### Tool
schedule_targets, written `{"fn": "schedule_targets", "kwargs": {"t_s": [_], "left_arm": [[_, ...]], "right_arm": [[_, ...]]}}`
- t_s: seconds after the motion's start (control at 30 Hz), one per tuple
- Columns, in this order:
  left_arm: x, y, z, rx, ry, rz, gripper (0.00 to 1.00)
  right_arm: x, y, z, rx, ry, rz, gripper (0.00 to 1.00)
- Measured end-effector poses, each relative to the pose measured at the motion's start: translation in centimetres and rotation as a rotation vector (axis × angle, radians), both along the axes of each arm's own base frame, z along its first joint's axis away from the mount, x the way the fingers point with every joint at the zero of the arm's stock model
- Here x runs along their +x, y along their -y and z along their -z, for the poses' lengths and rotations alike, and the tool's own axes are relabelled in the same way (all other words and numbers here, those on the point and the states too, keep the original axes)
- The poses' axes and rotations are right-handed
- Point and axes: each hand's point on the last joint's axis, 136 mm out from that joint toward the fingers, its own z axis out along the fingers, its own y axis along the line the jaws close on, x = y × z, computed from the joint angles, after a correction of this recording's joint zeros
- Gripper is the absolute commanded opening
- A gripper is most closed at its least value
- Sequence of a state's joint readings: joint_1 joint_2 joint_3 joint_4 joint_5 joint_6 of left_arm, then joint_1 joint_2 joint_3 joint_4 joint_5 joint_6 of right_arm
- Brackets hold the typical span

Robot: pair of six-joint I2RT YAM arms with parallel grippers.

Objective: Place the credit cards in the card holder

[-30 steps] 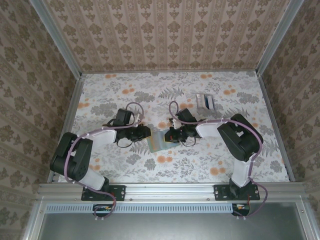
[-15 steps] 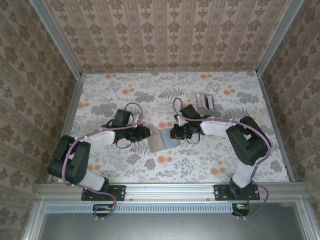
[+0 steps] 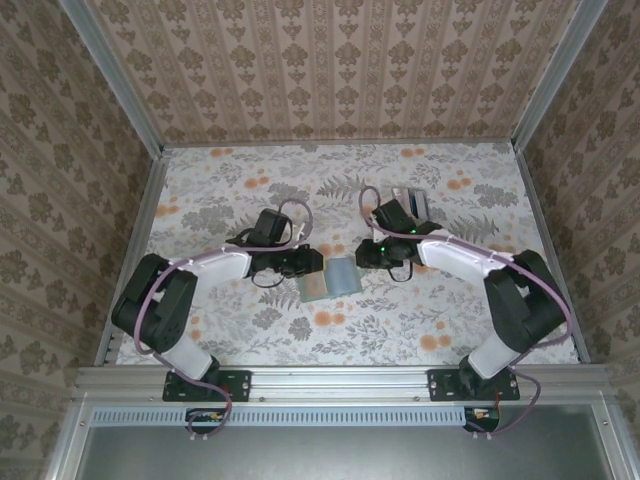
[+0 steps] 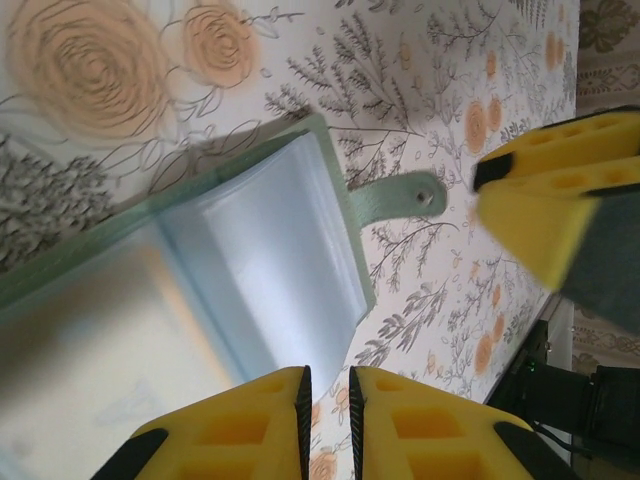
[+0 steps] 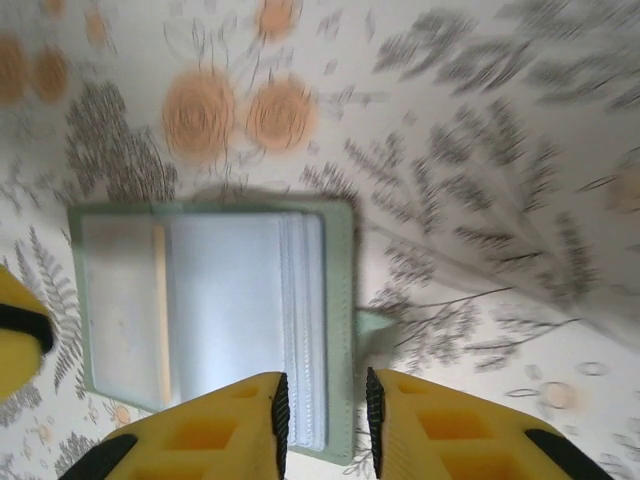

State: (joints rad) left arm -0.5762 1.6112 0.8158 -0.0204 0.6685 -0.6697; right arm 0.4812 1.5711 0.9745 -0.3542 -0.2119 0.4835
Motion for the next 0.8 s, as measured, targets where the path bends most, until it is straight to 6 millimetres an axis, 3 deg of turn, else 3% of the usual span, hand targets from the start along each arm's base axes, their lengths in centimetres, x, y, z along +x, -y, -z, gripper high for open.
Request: {"fn": "schedule_targets", "kwargs": {"t_s": [0.2,0.43,0.57,0.8], "left_arm": [[0.8,0.8,0.3,0.003,0.0,0.005,0.23],[1.8,-0.1,0.4,0.031,0.015,-0.04,0.28],[3.1,-1.5,-0.1,0.032,0.032,-0.09,0.28],[3.5,-3.9,-0.7,0.067,0.05,-0.148,0.31]], "right_arm": [[3.2,5.3,-4.4,-0.037,0.119,0.126,0.48],[8.1,11.5,-7.5,-0.201,0.189,0.226,0.5],[11.0,12.3,-7.1,-0.312,0.188,0.199,0.6],[14.7,13.4,-3.5,-0.462,0.126,0.188,0.58]]}}
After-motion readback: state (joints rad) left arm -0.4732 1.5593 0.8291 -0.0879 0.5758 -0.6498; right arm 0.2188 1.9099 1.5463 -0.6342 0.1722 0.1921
